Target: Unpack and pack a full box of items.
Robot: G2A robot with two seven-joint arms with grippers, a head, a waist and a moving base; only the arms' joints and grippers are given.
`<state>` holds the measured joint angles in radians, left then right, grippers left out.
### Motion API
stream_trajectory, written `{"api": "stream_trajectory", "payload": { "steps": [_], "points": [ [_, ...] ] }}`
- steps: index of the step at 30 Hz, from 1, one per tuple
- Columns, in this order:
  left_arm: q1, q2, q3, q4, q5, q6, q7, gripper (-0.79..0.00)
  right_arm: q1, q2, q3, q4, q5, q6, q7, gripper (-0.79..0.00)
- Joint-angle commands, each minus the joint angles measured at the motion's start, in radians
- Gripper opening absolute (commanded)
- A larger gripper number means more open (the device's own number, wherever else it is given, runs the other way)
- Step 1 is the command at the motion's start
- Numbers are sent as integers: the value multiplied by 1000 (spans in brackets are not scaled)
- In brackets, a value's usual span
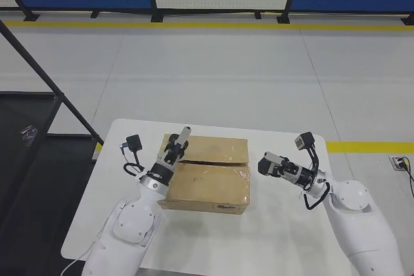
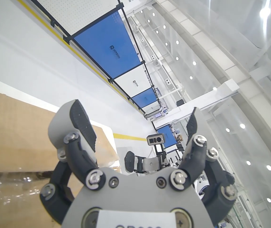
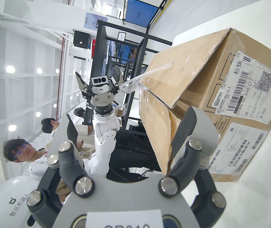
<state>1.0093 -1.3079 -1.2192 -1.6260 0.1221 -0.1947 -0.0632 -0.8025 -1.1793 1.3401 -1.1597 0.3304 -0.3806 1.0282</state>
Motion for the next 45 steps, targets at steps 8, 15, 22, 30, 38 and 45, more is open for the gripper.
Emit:
{"api": "stream_trajectory", "payload": {
  "steps": [8, 15, 22, 30, 38, 45],
  "points": [
    [55, 9, -70, -135, -60, -9, -70, 0, 40, -4, -38, 27, 6, -4, 14, 0],
    [115, 28, -267, -273, -271, -15, -185, 0, 64, -6, -61, 50, 10, -9, 19, 0],
    [215, 60, -543, -249, -337, -3, -326, 0, 78, -6, -78, 64, 1, -13, 28, 0],
    [222, 82, -602, -102, -461, 8, -596, 0, 113, -13, -123, 50, -21, -4, 18, 0],
    [112, 90, -456, 11, -402, 26, -750, 0, 123, -16, -138, 46, -20, -27, -8, 0],
    [47, 94, -389, 72, -389, 41, -788, 0, 34, 5, -75, -50, -33, -74, -39, 0]
  ]
}}
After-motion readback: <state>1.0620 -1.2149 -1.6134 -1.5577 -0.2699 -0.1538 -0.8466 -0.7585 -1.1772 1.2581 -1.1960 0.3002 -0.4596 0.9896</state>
